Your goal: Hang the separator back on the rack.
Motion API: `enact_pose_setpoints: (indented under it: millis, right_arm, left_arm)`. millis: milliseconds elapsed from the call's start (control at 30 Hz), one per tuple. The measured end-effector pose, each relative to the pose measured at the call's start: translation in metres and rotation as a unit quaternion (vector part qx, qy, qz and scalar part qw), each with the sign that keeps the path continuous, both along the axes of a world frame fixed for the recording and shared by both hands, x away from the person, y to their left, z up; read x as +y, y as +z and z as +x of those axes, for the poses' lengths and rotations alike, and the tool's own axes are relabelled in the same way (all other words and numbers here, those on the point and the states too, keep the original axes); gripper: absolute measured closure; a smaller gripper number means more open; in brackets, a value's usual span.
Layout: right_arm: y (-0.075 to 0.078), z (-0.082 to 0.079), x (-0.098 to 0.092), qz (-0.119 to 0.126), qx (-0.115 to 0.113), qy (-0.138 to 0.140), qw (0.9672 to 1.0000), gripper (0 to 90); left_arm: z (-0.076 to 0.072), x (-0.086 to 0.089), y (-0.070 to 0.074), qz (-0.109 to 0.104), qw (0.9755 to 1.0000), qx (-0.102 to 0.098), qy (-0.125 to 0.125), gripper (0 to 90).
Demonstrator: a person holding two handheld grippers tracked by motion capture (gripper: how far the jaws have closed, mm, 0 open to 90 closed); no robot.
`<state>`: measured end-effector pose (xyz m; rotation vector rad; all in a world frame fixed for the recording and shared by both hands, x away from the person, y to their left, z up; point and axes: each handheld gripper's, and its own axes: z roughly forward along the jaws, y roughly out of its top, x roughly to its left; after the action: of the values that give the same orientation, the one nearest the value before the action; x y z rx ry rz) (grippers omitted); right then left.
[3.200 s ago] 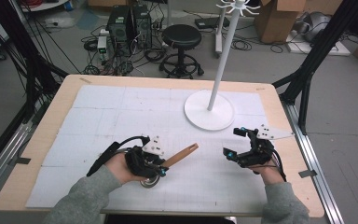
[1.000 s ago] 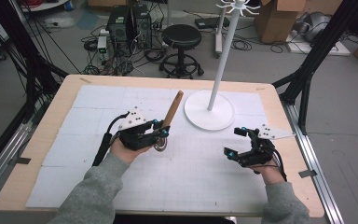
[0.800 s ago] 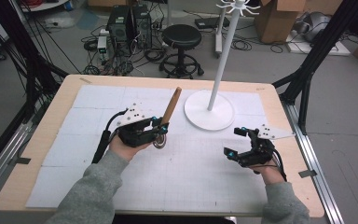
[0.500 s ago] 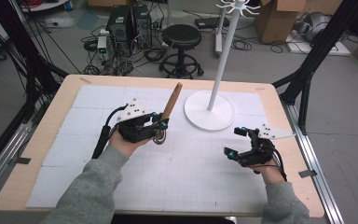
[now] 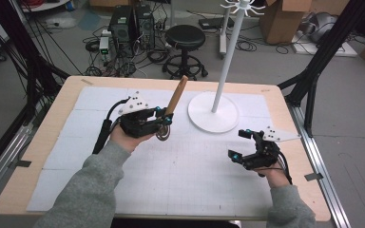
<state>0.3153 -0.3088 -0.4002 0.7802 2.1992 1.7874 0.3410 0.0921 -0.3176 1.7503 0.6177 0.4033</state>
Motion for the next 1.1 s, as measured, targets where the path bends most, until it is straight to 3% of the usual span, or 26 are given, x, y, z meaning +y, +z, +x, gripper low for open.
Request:
enact_pose_setpoints:
  millis: [133,400,467,533,667,867,1100]
  right_arm:
    - [0.0,-0.001,0.0,0.003,0.002,0.0,1.0,0.7]
    - [0.001,0.0,0.0,0.004,-0.003,0.0,1.0,0.7]
    - [0.001,-0.001,0.0,0.006,-0.002,0.0,1.0,0.7]
    - [0.001,-0.001,0.0,0.006,-0.003,0.001,1.0,0.7]
    - [0.002,-0.001,-0.001,0.009,-0.003,-0.002,1.0,0.7]
    - [0.002,-0.001,-0.001,0.009,-0.003,0.0,1.0,0.7]
    - [0.002,-0.001,-0.002,0.012,-0.005,-0.002,0.9999,0.7]
  left_arm:
    - [-0.001,-0.003,0.009,0.001,0.9999,-0.013,-0.008,69.4]
    - [0.002,-0.009,0.026,0.004,0.9996,-0.019,-0.019,69.4]
    - [0.003,-0.011,0.03,-0.003,0.9995,-0.015,-0.027,69.4]
    - [0.003,-0.015,0.034,-0.001,0.9989,-0.025,-0.039,69.4]
    - [0.009,-0.022,0.038,0.008,0.9986,-0.022,-0.047,69.4]
    - [0.023,-0.021,0.04,-0.011,0.9981,-0.016,-0.058,69.4]
    - [0.036,-0.019,0.048,-0.01,0.9976,-0.026,-0.063,69.4]
